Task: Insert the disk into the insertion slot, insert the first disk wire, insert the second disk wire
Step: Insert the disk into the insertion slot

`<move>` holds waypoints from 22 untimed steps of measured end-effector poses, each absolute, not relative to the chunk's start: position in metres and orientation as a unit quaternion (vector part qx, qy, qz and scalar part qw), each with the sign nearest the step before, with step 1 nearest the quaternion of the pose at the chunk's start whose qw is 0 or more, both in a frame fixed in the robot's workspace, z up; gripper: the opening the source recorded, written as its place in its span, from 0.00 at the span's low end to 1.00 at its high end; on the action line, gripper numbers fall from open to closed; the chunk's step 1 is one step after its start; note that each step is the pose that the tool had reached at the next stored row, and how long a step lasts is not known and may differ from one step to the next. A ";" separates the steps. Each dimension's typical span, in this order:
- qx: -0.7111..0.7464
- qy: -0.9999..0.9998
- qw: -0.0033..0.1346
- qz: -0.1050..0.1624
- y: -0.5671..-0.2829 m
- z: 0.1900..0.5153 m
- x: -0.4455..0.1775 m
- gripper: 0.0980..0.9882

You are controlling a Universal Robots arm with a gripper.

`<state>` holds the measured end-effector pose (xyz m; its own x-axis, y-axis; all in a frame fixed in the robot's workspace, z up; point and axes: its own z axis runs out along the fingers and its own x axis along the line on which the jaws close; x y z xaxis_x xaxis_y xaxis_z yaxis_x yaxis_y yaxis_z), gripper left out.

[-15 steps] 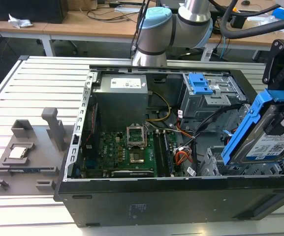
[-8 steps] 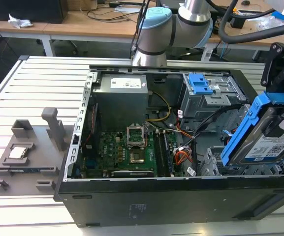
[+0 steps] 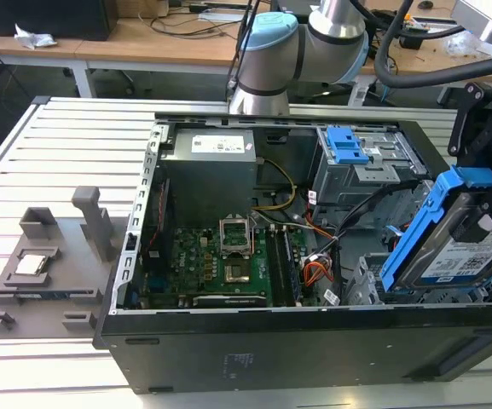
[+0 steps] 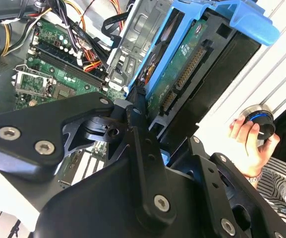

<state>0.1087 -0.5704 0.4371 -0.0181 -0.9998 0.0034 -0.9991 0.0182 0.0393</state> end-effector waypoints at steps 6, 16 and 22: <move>0.701 -0.713 0.015 -0.013 -0.569 0.434 0.109 0.30; 0.701 -0.713 0.015 -0.013 -0.550 0.434 0.109 0.30; 0.701 -0.713 0.015 -0.013 -0.544 0.434 0.106 0.30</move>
<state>0.1056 -0.5444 0.4338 -0.0181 -0.9998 0.0032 -0.9991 0.0182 0.0393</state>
